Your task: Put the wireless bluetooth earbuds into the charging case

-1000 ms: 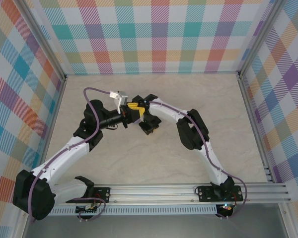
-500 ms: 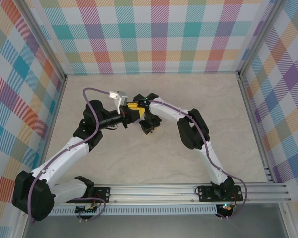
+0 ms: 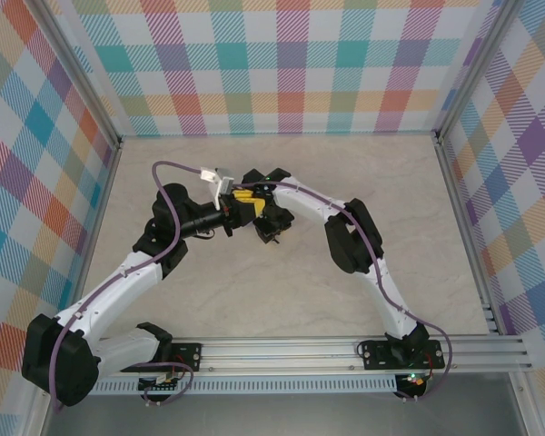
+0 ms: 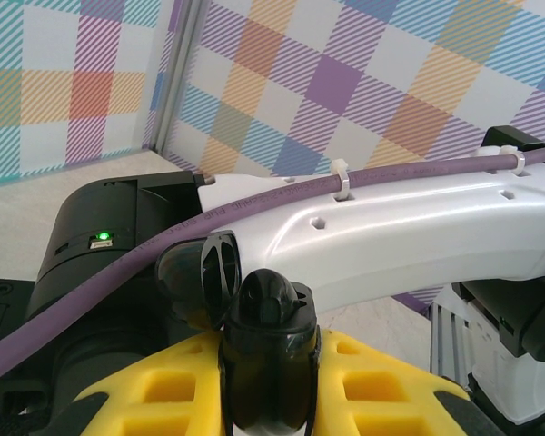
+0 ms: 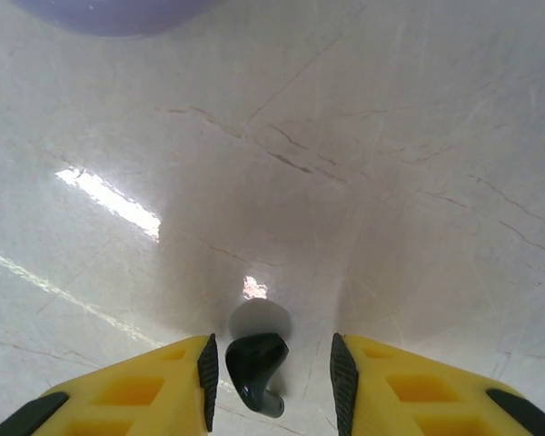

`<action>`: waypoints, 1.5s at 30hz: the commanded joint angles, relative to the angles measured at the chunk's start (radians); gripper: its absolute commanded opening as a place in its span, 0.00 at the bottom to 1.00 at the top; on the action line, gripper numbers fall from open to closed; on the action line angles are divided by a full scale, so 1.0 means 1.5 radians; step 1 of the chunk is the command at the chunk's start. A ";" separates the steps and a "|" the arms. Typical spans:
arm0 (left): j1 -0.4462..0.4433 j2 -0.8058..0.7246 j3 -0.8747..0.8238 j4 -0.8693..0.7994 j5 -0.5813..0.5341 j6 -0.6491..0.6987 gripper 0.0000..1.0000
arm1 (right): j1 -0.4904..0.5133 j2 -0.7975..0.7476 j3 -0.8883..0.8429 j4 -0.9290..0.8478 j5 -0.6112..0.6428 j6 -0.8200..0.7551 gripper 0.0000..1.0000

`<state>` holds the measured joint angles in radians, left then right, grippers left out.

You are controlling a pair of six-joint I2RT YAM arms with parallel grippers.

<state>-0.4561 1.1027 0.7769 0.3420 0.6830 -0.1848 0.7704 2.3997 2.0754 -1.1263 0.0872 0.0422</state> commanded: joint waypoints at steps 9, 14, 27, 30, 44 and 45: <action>-0.004 -0.012 0.022 0.003 0.010 0.016 0.06 | 0.011 0.043 0.036 -0.036 -0.003 -0.020 0.35; -0.004 -0.010 0.023 0.002 0.009 0.018 0.06 | 0.014 0.047 0.034 -0.042 0.019 -0.018 0.32; -0.004 -0.009 0.020 -0.001 0.006 0.019 0.06 | 0.013 0.037 0.024 -0.047 0.064 0.007 0.24; -0.004 -0.013 0.021 -0.003 0.006 0.020 0.06 | 0.004 0.030 0.024 -0.047 0.066 0.025 0.23; -0.005 -0.009 0.015 -0.014 -0.006 0.022 0.06 | -0.071 -0.041 -0.048 0.008 0.027 0.081 0.22; -0.005 -0.008 0.015 -0.015 -0.010 0.022 0.06 | -0.077 -0.049 -0.060 0.016 0.020 0.084 0.23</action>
<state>-0.4564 1.1027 0.7769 0.3126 0.6777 -0.1665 0.6788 2.3806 2.0239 -1.1221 0.1299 0.1318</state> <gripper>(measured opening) 0.204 0.226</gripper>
